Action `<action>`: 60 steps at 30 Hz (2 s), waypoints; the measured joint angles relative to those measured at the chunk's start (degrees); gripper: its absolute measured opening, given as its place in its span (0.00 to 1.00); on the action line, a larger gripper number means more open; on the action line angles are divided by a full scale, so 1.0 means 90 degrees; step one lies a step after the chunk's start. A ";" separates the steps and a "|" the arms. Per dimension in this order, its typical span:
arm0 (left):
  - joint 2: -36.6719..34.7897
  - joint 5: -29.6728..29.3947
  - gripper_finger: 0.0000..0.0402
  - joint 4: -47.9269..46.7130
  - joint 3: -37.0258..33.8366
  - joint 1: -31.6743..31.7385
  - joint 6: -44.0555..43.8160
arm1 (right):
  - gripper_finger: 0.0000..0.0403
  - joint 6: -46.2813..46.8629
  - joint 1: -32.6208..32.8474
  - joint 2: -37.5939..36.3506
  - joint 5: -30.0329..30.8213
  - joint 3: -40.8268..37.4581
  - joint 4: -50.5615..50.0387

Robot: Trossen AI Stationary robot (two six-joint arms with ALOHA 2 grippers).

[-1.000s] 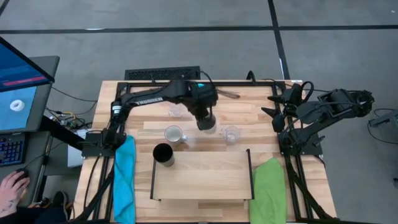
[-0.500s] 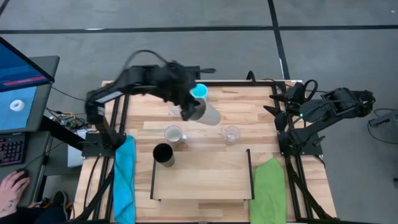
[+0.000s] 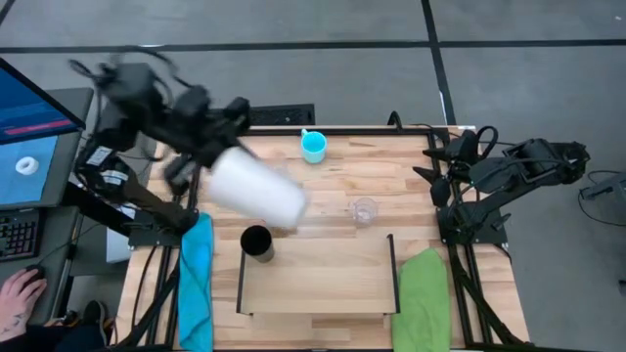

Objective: Stack small to large cups/mugs on shelf
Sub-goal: Put the white cup on the shelf

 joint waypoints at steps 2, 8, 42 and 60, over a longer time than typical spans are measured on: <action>-0.0109 0.0398 0.00 0.0330 0.0000 -0.0137 0.0124 | 0.69 0.0000 0.0001 0.0002 0.0000 0.0000 0.0000; -0.0194 0.1683 0.01 0.0974 0.0000 -0.0677 0.0321 | 0.69 0.0000 0.0001 0.0002 0.0002 0.0000 0.0000; 0.0587 -1.1940 0.01 -0.2421 -0.0009 -0.1641 0.2146 | 0.69 0.0061 0.0000 0.0002 0.0000 0.0000 0.0045; 0.1030 -1.0634 0.01 -0.1874 0.0026 -0.1758 0.3586 | 0.69 0.0061 0.0001 0.0001 0.0002 0.0000 0.0045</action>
